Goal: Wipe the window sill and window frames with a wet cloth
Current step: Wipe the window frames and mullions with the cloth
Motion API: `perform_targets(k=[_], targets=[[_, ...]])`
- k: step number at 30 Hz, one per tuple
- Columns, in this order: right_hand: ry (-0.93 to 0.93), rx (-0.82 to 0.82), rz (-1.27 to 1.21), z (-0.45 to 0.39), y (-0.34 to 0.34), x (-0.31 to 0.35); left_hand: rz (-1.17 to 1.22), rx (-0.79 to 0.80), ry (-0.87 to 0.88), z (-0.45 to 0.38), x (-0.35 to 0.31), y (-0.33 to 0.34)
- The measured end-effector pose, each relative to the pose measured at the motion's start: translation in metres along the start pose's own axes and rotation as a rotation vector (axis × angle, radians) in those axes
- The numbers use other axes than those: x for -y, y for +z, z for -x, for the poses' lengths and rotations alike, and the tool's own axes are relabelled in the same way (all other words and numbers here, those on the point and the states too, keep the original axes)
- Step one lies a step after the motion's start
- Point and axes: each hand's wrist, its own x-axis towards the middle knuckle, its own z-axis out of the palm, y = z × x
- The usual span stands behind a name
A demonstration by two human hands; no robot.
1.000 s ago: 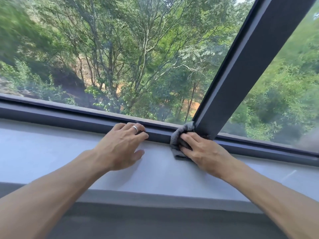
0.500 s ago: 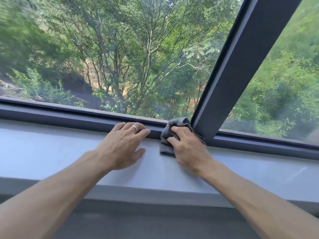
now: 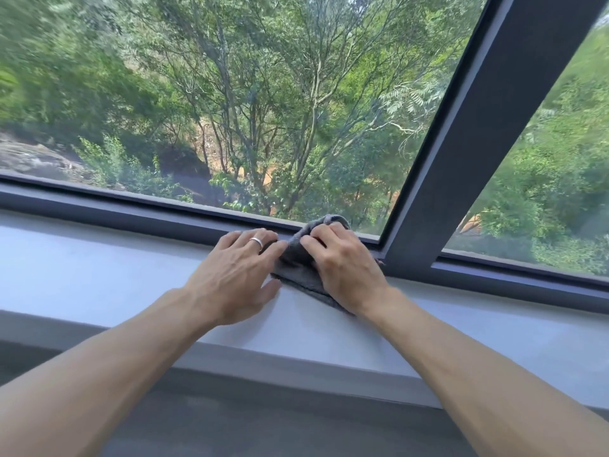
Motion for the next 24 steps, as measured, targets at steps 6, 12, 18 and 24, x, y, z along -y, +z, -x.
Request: perform_targets(k=[6, 12, 18, 24], targets=[[0.066, -0.015, 0.023, 0.034, -0.009, -0.031, -0.020, 0.011, -0.105, 0.007, 0.012, -0.001], [0.033, -0.067, 0.027, -0.028, 0.018, 0.024, -0.051, 0.006, -0.207, 0.012, 0.027, 0.005], [0.054, 0.012, 0.037, 0.012, 0.004, -0.007, -0.012, -0.005, -0.262, 0.015, 0.035, 0.003], [0.009, -0.057, 0.031, -0.052, 0.025, 0.045, -0.028, 0.020, -0.308, 0.021, 0.053, 0.006]])
